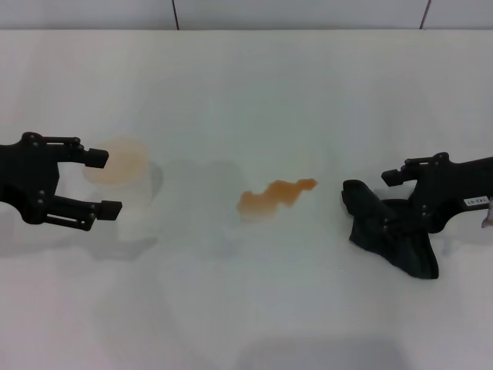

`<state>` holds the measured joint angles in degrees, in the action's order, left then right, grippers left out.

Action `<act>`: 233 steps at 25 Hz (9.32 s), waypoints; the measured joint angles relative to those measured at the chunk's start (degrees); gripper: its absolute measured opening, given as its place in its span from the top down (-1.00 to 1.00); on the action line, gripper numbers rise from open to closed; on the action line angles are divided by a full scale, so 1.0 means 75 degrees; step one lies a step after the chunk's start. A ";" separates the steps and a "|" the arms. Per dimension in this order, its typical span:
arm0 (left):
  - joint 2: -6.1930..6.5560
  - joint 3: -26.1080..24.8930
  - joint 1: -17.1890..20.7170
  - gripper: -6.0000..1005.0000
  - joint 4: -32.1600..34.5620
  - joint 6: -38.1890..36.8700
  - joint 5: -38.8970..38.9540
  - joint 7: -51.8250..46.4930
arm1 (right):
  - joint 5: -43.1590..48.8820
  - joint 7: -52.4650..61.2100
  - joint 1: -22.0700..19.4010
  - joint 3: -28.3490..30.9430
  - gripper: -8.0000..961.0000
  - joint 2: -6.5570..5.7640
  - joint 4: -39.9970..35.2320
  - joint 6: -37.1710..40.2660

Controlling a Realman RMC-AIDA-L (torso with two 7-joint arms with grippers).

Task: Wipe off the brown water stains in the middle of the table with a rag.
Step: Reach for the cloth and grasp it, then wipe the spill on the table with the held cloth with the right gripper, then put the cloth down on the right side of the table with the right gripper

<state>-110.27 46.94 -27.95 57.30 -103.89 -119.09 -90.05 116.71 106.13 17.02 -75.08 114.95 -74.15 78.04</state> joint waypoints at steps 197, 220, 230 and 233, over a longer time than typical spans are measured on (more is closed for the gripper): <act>-0.0273 -0.0025 0.0085 -0.75 0.0142 0.0376 0.0147 0.0066 | -0.0610 0.2032 0.1131 -0.5626 0.72 0.0137 0.1707 -0.7711; -0.0229 -0.0274 0.0327 -0.75 0.0153 0.0328 0.0227 0.0135 | -0.0559 0.1639 0.0076 -0.3162 0.70 0.0028 0.0973 -0.5009; -0.0214 -0.0397 0.0357 -0.75 0.0153 0.0316 0.0235 0.0136 | -0.0539 0.1519 -0.0161 -0.2312 0.69 0.0014 0.0906 -0.3860; -0.0213 -0.0399 0.0330 -0.75 0.0153 0.0316 0.0236 0.0137 | -0.0537 0.1440 -0.0147 -0.2267 0.69 0.0013 0.0899 -0.3650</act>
<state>-111.87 43.94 -25.48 58.45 -101.52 -117.32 -89.03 112.68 116.93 15.92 -92.09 115.05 -67.41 50.66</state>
